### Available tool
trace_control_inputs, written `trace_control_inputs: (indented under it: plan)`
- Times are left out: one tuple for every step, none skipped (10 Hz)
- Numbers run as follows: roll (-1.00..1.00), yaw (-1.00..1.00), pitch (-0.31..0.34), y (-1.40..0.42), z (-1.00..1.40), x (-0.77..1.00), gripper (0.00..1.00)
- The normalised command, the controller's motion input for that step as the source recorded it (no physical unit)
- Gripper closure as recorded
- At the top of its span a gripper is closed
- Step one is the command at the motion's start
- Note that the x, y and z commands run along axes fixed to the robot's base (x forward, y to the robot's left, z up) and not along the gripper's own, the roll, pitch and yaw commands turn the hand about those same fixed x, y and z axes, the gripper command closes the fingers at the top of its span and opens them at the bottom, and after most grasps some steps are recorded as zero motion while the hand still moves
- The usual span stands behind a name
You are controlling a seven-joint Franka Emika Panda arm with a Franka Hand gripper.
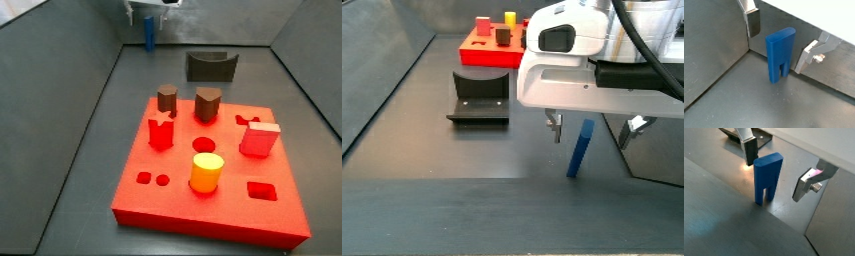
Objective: Pick up the square-circle object. Move up. Move to above the board. Insert the square-circle object.
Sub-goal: Pick up the square-circle object, then move up.
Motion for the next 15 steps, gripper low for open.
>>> trace_control_inputs:
  plan:
    - [0.0,0.0,0.0,0.0,0.0,0.0,1.0]
    - [0.0,0.0,0.0,0.0,0.0,0.0,1.0]
    - [0.0,0.0,0.0,0.0,0.0,0.0,1.0]
    - [0.0,0.0,0.0,0.0,0.0,0.0,1.0]
    - [0.0,0.0,0.0,0.0,0.0,0.0,1.0]
    - [0.0,0.0,0.0,0.0,0.0,0.0,1.0]
    - [0.0,0.0,0.0,0.0,0.0,0.0,1.0]
    - [0.0,0.0,0.0,0.0,0.0,0.0,1.0]
    - [0.0,0.0,0.0,0.0,0.0,0.0,1.0]
    - [0.0,0.0,0.0,0.0,0.0,0.0,1.0]
    - [0.0,0.0,0.0,0.0,0.0,0.0,1.0]
    - [0.0,0.0,0.0,0.0,0.83,0.0,1.0]
    - [-0.01,-0.01,0.03,-0.01,0.77,-0.04,1.0]
    - [0.0,-0.01,0.04,0.0,0.69,-0.05,1.0]
    - [0.03,-0.01,0.057,0.0,0.5,-0.03,1.0]
